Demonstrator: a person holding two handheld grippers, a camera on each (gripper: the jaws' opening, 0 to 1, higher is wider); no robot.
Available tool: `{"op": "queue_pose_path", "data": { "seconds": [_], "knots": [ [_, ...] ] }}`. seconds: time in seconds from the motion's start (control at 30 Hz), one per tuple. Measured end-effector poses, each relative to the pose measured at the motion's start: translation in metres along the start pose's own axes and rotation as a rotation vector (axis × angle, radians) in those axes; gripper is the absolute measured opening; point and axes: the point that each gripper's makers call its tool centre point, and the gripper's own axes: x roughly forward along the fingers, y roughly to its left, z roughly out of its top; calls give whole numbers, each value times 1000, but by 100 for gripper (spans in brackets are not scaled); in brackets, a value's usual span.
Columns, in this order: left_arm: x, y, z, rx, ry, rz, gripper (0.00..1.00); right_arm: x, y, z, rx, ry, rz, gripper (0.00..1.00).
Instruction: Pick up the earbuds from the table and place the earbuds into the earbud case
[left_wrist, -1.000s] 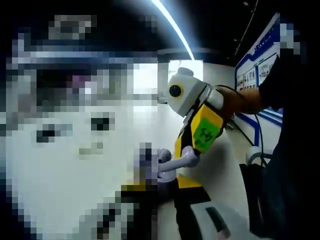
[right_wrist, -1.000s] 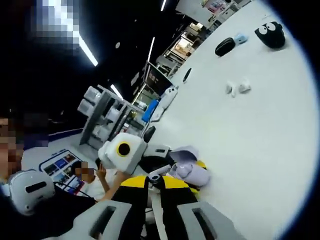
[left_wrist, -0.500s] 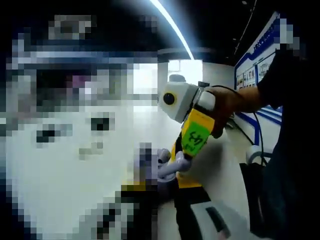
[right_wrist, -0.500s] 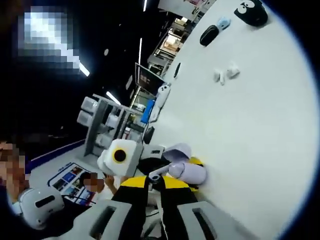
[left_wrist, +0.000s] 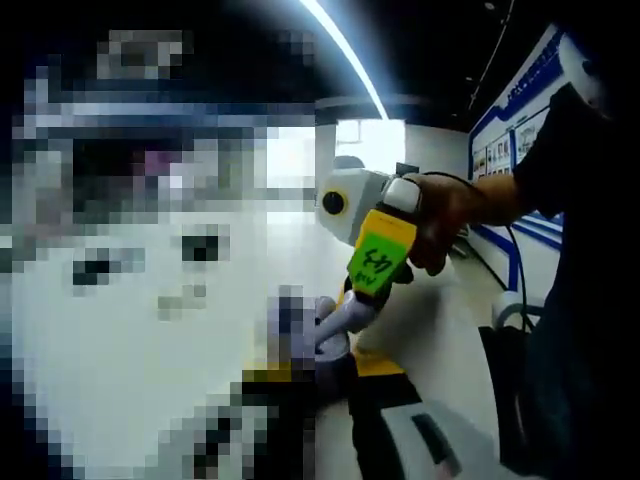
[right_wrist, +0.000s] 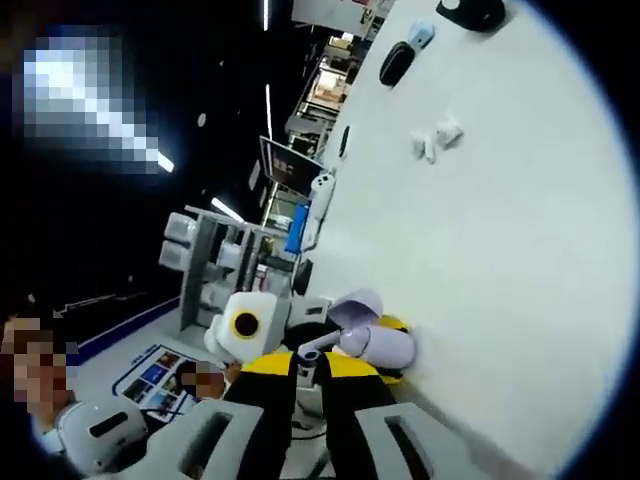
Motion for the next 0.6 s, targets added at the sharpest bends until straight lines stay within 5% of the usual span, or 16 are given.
{"op": "queue_pose_path", "data": {
  "seconds": [0.6],
  "knots": [
    [-1,0,0,6,0,1,19,3,-2,-2,119,25,12,10]
  ]
}}
